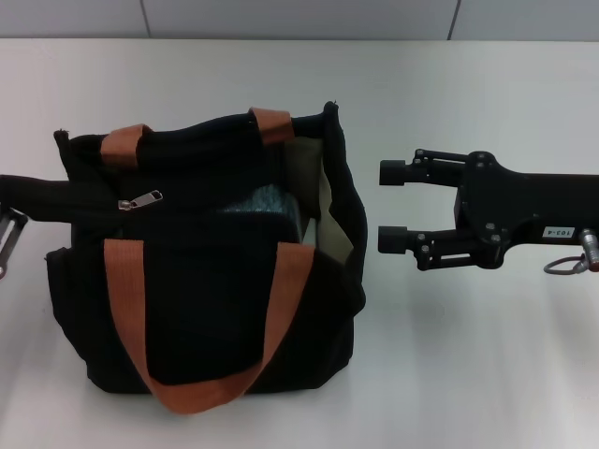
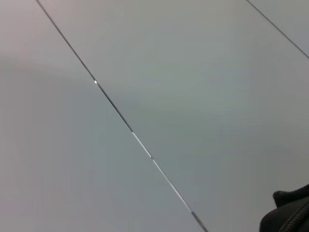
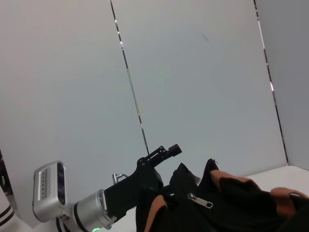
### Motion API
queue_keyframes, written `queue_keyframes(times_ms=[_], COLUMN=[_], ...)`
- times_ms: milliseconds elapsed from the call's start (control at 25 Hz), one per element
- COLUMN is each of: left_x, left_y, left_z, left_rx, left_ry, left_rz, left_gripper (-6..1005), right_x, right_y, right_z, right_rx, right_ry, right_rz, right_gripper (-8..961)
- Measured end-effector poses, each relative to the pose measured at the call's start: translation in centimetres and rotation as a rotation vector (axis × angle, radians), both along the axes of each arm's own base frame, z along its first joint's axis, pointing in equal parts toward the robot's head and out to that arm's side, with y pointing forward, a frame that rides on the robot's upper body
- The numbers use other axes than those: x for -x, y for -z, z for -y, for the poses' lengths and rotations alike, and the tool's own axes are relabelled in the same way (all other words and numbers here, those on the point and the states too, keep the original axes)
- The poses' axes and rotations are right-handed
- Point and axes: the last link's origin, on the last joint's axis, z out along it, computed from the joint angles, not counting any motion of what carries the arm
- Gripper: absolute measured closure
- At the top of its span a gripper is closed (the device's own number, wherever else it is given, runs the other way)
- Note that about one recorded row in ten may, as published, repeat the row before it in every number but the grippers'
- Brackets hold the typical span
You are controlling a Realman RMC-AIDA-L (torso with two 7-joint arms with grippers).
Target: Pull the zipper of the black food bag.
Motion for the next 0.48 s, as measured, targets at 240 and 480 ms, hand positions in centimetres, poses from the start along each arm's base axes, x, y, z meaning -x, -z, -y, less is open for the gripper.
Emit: queue_keyframes(times_ms=[240,480], left_x=[-0.1,-0.9], left_y=[0.4,0.2], left_z=[1.0,1.6], left_rx=[-0.040,-0.065], left_ry=[-0.024,0.027], left_rz=[-0.029,-0.014], left_gripper=[294,299], right_x=[0.0,0.1], right_y=[0.0,-0.1], right_z=[0.0,-0.2], right_rx=[-0.002,-0.008], right_ry=[-0.002,-0.008], right_rz=[0.000,0.003], right_gripper=[173,177])
